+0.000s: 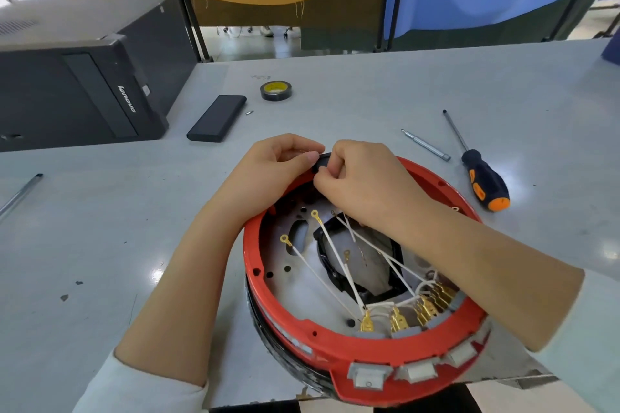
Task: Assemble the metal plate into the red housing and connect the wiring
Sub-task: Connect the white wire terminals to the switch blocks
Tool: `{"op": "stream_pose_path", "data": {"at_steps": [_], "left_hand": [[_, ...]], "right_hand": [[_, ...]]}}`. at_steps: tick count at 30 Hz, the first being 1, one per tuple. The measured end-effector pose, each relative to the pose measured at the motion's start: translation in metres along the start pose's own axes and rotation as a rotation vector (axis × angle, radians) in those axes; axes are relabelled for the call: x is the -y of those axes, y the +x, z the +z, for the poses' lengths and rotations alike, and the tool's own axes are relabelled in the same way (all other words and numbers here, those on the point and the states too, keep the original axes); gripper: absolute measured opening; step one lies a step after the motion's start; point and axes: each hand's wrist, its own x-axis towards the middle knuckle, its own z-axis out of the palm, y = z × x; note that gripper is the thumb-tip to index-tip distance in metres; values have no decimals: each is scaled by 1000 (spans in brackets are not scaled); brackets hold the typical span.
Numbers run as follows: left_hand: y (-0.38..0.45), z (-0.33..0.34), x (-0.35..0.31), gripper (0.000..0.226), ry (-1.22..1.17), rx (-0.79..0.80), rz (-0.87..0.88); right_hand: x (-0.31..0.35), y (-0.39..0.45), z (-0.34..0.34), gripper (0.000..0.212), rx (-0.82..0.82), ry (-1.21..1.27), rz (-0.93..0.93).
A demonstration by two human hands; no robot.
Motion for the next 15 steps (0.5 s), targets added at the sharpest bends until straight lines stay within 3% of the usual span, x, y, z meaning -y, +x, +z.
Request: {"op": "stream_pose_path", "data": {"at_steps": [3,8,11,15], "left_hand": [[-4,0,-3,17,-31,32,25],[-21,-2,-9,31,140,25,60],[-31,-5,-9,33,171,-100,20],[-48,-2,-5,35,42,-381,-111]], "right_hand": [[2,-4,-12,26,-11,-89,-71],[-6,-12,-48,14,-66,-122,-127],[-24,-19,-64,5,-79,-63,-143],[-49,-27,-66,36,-26,-140,85]]}}
